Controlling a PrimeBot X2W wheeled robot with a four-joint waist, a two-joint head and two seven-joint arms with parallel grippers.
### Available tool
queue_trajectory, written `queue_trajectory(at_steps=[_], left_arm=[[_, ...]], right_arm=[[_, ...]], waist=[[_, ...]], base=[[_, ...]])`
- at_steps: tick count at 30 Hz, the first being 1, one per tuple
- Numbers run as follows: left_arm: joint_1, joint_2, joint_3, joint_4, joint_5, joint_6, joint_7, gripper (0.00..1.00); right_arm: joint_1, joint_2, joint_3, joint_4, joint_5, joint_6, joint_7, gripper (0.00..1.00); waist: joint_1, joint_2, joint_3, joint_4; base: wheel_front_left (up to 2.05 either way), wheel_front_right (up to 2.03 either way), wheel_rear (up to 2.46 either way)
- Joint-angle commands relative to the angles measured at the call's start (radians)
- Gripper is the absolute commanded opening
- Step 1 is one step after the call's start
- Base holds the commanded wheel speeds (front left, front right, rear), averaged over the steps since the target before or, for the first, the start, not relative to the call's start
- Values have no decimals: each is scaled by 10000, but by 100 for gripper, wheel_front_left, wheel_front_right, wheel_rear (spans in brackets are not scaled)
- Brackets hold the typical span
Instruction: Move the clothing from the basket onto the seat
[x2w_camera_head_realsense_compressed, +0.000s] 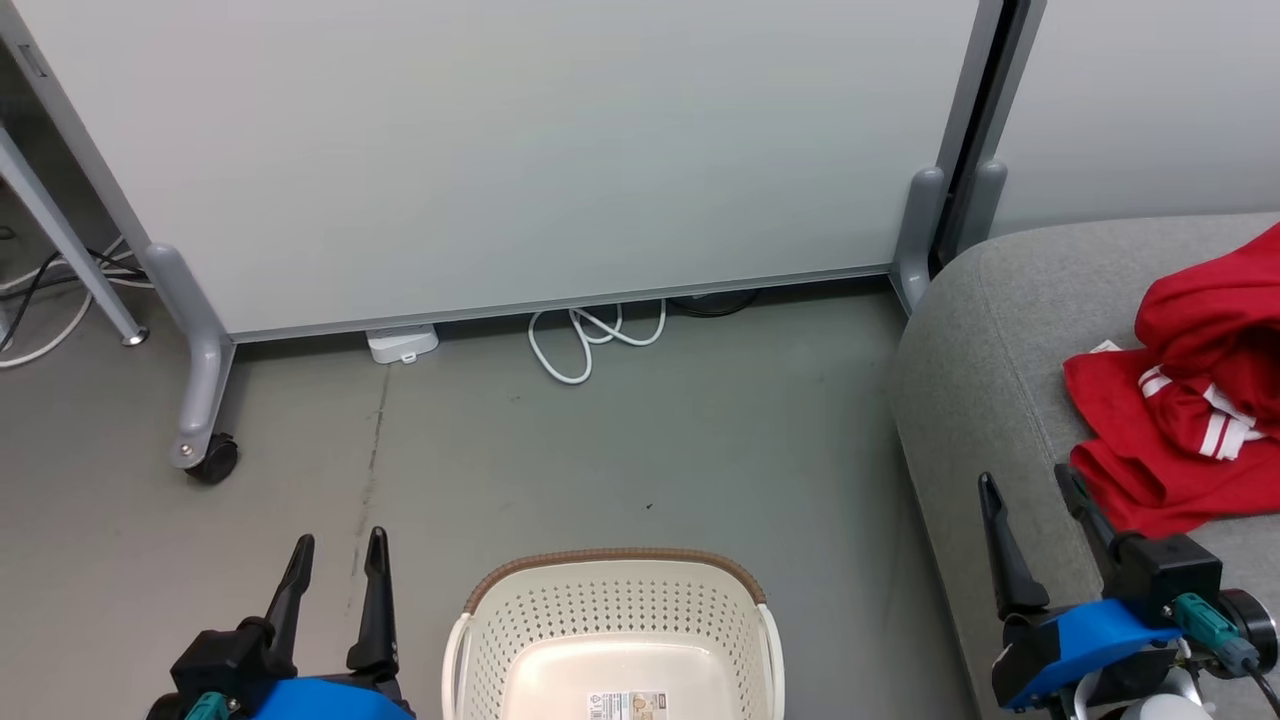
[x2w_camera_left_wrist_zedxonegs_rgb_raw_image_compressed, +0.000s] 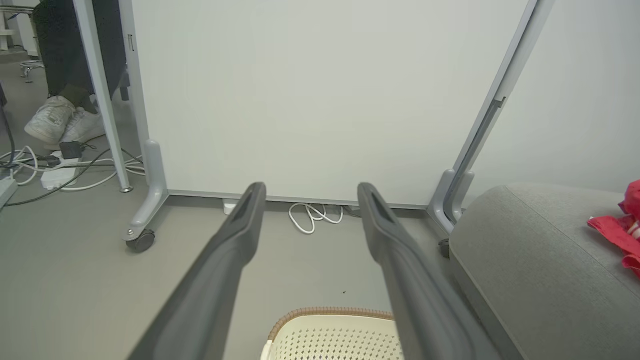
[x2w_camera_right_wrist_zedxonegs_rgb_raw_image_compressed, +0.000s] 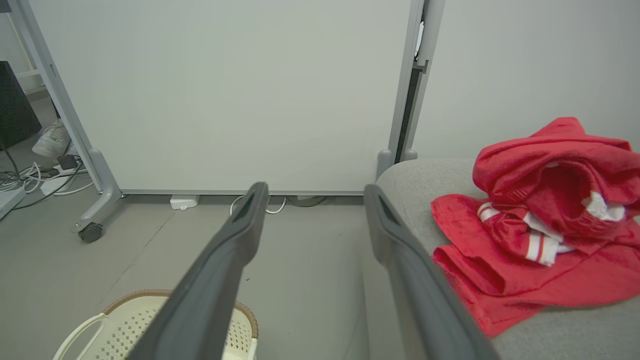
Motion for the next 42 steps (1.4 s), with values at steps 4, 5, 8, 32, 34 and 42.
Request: queue_trajectory(at_steps=[4, 5, 8, 32, 34, 42], left_arm=[[59, 23, 124, 231, -98, -74, -30, 100], [63, 20, 116, 270, -109, -74, -28, 100], [53, 14, 102, 322, -126, -74, -30, 100], [344, -164, -55, 550, -159, 7, 76, 0], [428, -197, -53, 680, -239, 7, 102, 0], [251, -230, 161, 515, -1657, 1, 505, 0]], right_arm=[[250, 17, 149, -148, 97, 3, 41, 100], [259, 17, 171, -159, 117, 3, 53, 100], [289, 18, 189, -188, 157, 3, 61, 100], [362, 25, 272, 372, 304, -2, 134, 0], [424, 34, 258, 537, 385, -2, 161, 0], [314, 31, 165, 510, 2080, -2, 445, 0]], waist=[[1, 0, -52, 163], [1, 0, -56, 191], [1, 0, -59, 257], [2, 0, 56, 267], [2, 0, 57, 265], [2, 0, 59, 241]], base=[[0, 0, 0], [0, 0, 0], [0, 0, 0], [0, 0, 0], [0, 0, 0], [0, 0, 0]])
